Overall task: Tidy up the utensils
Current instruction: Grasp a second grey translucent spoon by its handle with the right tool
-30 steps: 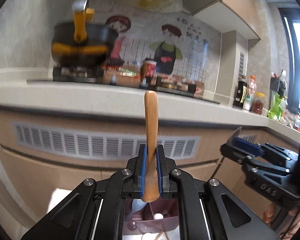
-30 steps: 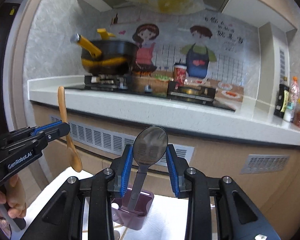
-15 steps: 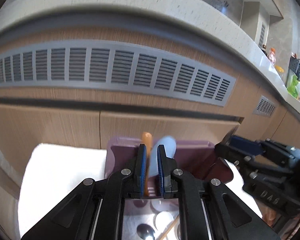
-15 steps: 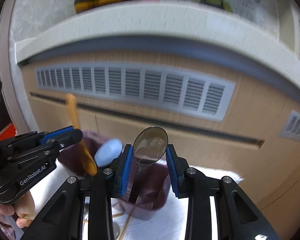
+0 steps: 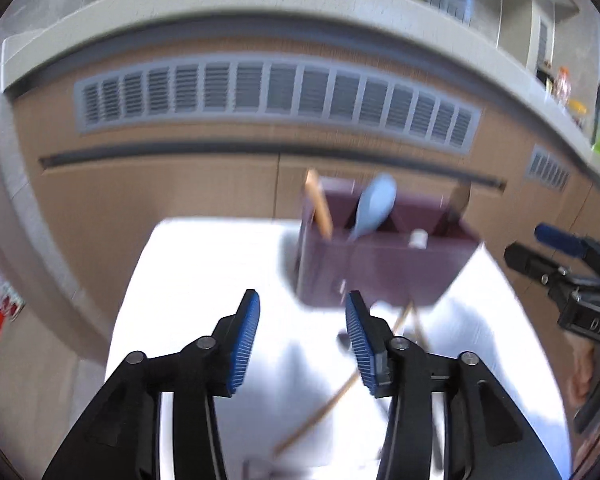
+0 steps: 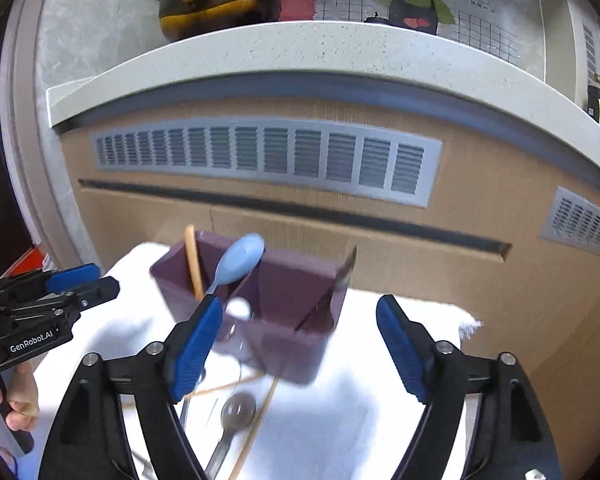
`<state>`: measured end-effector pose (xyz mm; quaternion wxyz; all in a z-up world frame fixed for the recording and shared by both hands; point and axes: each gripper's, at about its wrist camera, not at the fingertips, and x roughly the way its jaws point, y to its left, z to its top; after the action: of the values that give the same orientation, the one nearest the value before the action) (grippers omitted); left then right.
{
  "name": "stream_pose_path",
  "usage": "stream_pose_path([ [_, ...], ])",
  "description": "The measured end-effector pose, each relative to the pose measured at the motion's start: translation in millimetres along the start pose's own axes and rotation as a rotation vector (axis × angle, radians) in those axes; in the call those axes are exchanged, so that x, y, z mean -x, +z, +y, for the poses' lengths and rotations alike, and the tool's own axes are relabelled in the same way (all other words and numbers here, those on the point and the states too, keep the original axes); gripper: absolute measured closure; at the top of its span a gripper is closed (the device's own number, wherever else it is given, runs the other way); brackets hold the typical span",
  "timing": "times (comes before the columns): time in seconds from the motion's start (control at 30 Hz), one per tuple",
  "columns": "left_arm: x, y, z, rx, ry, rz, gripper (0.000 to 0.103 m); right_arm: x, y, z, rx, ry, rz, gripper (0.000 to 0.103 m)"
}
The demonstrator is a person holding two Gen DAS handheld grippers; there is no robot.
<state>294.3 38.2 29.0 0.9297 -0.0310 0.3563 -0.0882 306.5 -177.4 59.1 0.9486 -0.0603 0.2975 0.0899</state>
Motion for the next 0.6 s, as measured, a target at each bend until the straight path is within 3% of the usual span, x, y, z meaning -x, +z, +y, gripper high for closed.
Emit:
stream_pose_path([
  [0.23, 13, -66, 12, -0.023, 0.024, 0.105, 0.049, -14, -55, 18, -0.015, 0.051, 0.158, 0.025],
  [0.3, 17, -76, 17, -0.016, 0.025, 0.114, 0.049, -23, -71, 25, -0.031, 0.085, 0.206, 0.031],
  [0.37, 19, -81, 22, -0.004, 0.030, 0.120, 0.049, -35, -83, 35, -0.021, 0.108, 0.259, 0.055],
  [0.43, 22, -83, 27, 0.004, 0.030, 0.119, 0.049, -47, -89, 45, -0.010, 0.120, 0.300, 0.069],
  [0.6, 29, -84, 38, 0.028, 0.032, 0.102, 0.043, -64, -92, 52, -0.053, 0.110, 0.347, 0.070],
])
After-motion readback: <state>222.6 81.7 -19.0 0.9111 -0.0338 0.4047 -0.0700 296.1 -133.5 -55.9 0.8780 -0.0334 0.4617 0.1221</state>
